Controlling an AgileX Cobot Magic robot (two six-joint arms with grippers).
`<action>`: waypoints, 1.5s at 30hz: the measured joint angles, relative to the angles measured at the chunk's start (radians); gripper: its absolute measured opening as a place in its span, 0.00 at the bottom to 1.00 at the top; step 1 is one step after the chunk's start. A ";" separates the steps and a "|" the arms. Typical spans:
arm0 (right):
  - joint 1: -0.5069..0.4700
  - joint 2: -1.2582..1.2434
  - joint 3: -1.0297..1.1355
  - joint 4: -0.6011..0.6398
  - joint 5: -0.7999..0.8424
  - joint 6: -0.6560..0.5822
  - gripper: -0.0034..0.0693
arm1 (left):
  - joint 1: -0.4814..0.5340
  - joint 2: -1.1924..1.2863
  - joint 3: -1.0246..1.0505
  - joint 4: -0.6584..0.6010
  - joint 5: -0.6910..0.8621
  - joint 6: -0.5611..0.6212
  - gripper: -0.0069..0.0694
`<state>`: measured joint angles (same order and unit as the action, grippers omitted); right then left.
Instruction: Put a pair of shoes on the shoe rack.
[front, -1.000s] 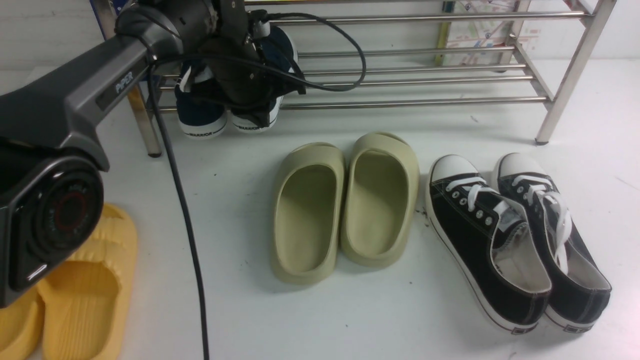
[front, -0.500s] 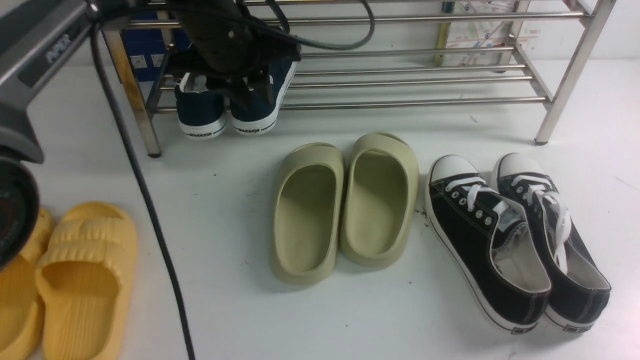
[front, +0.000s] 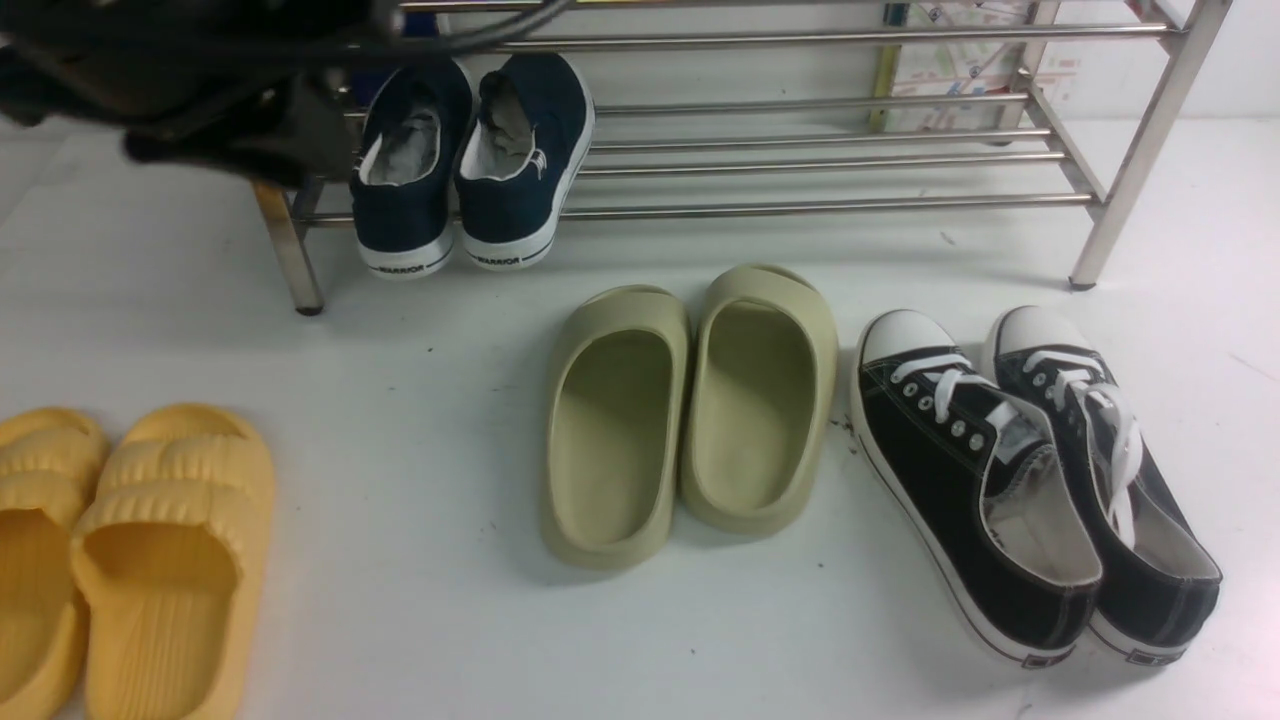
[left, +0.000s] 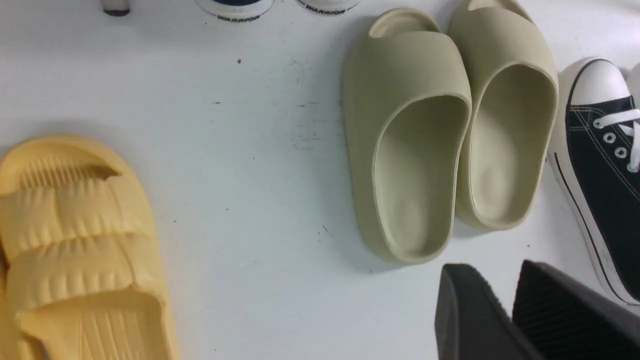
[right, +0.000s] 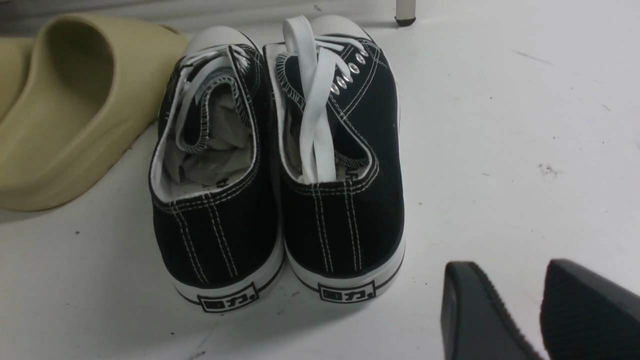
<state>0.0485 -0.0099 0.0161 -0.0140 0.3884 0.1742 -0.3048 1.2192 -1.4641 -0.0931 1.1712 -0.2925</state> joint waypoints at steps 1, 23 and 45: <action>0.000 0.000 0.000 0.000 0.000 0.000 0.39 | 0.000 -0.079 0.069 0.000 -0.024 0.000 0.27; 0.000 0.000 0.000 0.000 0.000 0.000 0.39 | 0.000 -0.541 0.558 -0.019 -0.161 -0.086 0.07; 0.000 0.000 0.000 0.000 0.000 0.000 0.39 | 0.000 -0.541 0.558 -0.086 -0.152 -0.182 0.07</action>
<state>0.0485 -0.0099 0.0161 -0.0140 0.3884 0.1742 -0.3048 0.6777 -0.9063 -0.1791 1.0196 -0.4742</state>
